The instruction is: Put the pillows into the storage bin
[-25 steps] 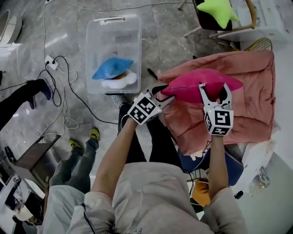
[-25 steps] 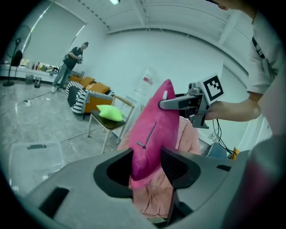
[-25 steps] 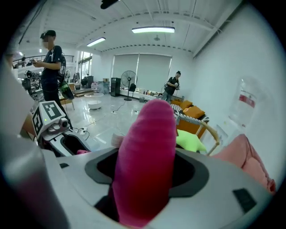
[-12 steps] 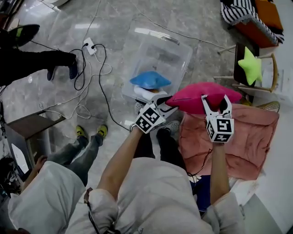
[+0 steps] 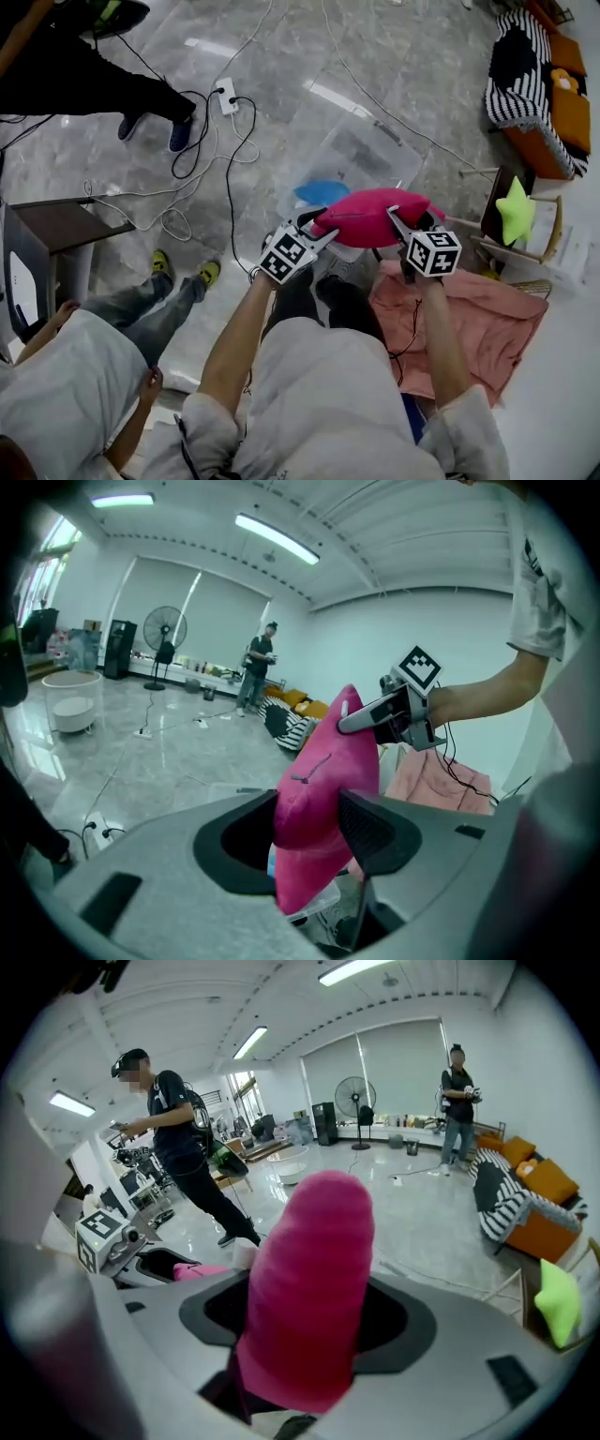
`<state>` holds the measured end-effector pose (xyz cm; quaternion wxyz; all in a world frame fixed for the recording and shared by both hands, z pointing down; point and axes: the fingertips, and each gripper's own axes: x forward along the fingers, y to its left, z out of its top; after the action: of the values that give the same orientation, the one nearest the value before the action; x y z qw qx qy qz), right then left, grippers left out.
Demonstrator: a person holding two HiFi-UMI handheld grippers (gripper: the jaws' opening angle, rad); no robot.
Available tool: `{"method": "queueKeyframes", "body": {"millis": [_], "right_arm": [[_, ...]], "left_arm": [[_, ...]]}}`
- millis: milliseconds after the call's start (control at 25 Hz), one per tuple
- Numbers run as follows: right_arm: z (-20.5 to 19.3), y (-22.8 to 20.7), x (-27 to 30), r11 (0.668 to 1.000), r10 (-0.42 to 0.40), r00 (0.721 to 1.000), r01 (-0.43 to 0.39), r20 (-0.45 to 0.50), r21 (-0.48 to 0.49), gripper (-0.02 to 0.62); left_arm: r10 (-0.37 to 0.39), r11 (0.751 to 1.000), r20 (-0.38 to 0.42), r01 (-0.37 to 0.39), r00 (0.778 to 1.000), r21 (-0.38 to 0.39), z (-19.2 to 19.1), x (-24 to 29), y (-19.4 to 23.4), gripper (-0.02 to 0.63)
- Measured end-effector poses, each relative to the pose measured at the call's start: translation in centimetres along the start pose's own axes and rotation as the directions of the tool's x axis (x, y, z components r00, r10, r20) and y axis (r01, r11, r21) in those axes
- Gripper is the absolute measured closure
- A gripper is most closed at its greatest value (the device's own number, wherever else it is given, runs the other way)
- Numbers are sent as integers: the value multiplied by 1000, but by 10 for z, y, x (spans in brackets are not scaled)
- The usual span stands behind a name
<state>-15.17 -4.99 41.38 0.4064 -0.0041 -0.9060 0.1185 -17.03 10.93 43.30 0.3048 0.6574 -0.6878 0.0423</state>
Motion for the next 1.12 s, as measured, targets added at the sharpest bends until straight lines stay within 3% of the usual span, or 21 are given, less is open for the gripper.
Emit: {"method": "queueKeyframes", "body": {"millis": [200,320,440,520,640,840,1120], "right_arm": [[8,22,27,993,115,987,-112,-111,29,295],[13,20,40,986,159,975,-149,-154,71,296],[14,6,55,978,183,969,-163,-166,129,298],[13,-5,66,973,189,967,-161,-172,162,298],[10,-34,83,978,152,971,-120,-183,171,301],[-8,-87,127,986,56,973,-18,-226,165,300],[-47,-147,202,962,-57,966,121,-252,247,301]], "left_arm": [[48,999,7,-48,999,-13,0,-25,23,414],[91,994,8,-91,996,-59,4,-28,35,410],[170,977,0,-168,986,-130,9,-26,43,405],[250,952,-2,-246,968,-182,10,-31,50,407],[324,915,7,-311,946,-257,10,-37,52,407],[400,871,-17,-386,916,-305,13,-37,40,407],[461,809,-38,-438,886,-392,-7,-23,13,408]]}}
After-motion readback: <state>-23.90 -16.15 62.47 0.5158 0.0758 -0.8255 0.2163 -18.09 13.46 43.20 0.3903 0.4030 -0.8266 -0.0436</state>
